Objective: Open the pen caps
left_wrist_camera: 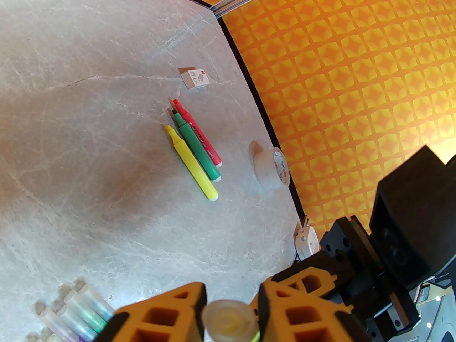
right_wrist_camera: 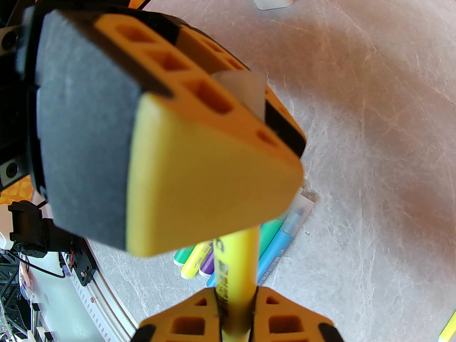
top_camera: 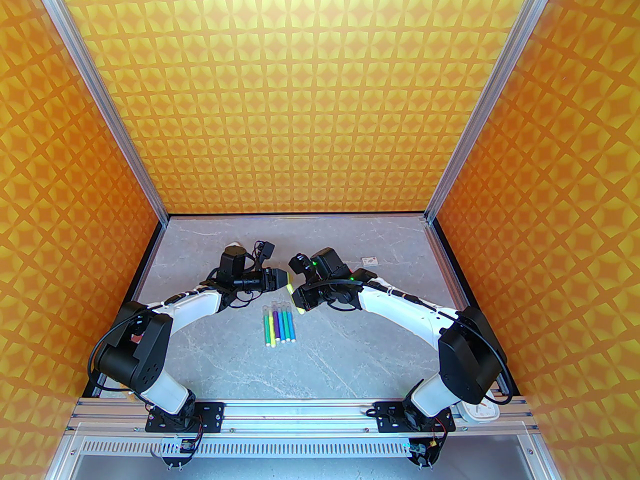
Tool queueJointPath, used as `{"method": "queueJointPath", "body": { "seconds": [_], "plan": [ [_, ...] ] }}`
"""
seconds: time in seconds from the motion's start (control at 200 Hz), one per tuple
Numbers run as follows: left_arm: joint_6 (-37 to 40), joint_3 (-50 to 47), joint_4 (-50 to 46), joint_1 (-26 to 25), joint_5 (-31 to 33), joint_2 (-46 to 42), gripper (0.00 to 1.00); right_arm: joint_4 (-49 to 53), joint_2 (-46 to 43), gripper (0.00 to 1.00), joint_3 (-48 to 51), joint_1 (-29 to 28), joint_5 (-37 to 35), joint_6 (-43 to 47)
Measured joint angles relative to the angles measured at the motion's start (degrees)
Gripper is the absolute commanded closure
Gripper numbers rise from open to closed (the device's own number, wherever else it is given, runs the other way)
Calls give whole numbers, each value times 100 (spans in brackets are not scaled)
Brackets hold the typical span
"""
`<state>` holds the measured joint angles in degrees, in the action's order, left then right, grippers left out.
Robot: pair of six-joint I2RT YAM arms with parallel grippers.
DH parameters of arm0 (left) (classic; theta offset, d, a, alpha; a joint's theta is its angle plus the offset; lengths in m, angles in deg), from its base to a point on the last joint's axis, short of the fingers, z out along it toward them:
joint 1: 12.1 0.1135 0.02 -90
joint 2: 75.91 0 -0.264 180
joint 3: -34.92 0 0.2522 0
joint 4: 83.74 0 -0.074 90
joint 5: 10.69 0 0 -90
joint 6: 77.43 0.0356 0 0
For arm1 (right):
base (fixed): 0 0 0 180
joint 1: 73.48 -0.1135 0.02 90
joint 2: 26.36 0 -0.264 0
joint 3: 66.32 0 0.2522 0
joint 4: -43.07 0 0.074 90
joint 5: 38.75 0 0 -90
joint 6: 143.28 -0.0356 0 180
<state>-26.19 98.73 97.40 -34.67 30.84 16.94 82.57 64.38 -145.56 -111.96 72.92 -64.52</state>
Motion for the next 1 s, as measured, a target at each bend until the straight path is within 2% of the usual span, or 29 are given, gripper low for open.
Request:
{"method": "queueJointPath", "body": {
  "seconds": [0.32,0.535,0.645,1.0],
  "plan": [
    [-46,33,0,-17,-59,0,87,-96,0,98,87,0,0,2],
    [-50,33,-2,-17,-57,11,94,-205,0,73,153,0,2,-2],
    [-50,33,0,-26,-57,11,96,-317,0,67,212,0,2,-2],
    [-140,33,7,-26,-57,-28,99,-595,55,68,219,0,111,-24]
  ]
}}
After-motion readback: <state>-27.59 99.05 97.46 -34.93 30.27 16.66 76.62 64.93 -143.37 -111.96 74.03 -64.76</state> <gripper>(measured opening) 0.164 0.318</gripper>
